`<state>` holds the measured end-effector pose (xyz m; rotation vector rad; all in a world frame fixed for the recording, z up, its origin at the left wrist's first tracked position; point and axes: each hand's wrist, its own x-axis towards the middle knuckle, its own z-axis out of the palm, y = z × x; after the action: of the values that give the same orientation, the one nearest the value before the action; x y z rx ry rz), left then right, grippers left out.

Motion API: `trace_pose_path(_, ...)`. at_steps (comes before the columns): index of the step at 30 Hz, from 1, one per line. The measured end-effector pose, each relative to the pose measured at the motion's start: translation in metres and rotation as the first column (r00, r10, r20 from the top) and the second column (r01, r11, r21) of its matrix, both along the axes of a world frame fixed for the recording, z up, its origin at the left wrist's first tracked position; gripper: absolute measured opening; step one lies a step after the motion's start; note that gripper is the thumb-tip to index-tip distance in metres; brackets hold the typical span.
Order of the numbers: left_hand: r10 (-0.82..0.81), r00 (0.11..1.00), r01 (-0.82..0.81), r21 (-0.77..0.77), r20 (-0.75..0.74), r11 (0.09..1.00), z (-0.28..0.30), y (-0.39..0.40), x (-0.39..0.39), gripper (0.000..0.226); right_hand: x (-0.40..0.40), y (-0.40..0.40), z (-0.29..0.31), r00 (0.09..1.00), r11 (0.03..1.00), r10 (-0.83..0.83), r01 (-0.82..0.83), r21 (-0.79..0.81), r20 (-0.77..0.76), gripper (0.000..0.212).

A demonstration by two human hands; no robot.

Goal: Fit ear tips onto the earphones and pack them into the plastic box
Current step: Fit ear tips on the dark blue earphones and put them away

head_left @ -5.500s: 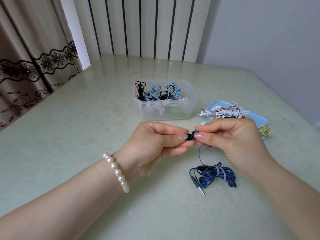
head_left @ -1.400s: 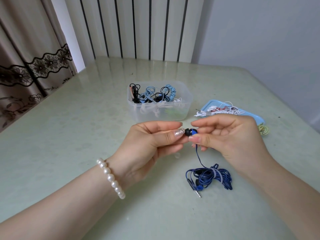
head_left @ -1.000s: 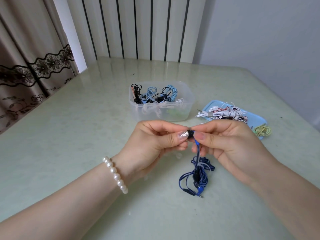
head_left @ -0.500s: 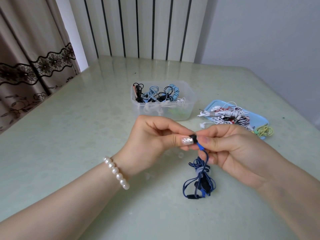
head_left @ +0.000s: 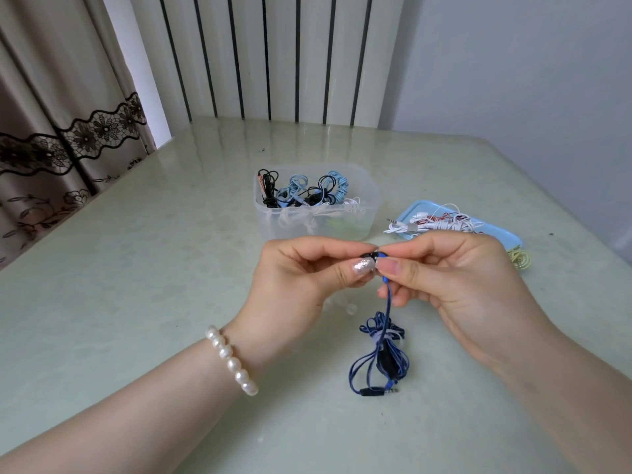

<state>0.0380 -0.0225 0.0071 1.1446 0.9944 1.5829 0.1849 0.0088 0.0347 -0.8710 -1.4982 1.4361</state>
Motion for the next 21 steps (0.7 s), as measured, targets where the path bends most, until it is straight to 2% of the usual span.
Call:
trace_pose_path(4,-0.014,0.991,0.027,-0.098,0.133,0.995,-0.0016,0.0004,0.0028,0.016,-0.0036,-0.0022,-0.0016,0.999,0.998,-0.032,0.034,0.048,-0.044,0.015)
trace_pose_path(8,-0.077,0.954,0.140,-0.205,0.289,0.969,-0.0012,0.0000,0.0037,0.023,-0.0052,-0.0041,-0.0027,0.999,0.986,-0.051,0.050,0.156,0.001,0.017)
trace_pose_path(10,-0.102,0.935,0.188,-0.229,0.340,0.955,0.0015,-0.0005,0.0031,0.019,-0.0046,-0.0049,-0.0026,0.998,0.978,-0.067,0.064,0.198,0.005,0.019)
trace_pose_path(16,-0.107,0.894,0.249,-0.284,0.435,0.926,0.0024,0.0010,-0.0008,0.023,-0.0045,-0.0042,-0.0029,0.996,0.966,-0.090,0.091,0.240,-0.014,0.025)
trace_pose_path(18,-0.109,0.894,0.258,-0.300,0.435,0.918,0.0022,0.0004,-0.0004,0.028,-0.0051,-0.0049,-0.0027,0.996,0.962,-0.081,0.084,0.261,-0.024,0.022)
trace_pose_path(21,-0.094,0.902,0.230,-0.285,0.422,0.931,0.0014,-0.0010,0.0009,0.024,-0.0053,-0.0045,-0.0039,0.997,0.955,-0.079,0.083,0.285,-0.025,0.016)
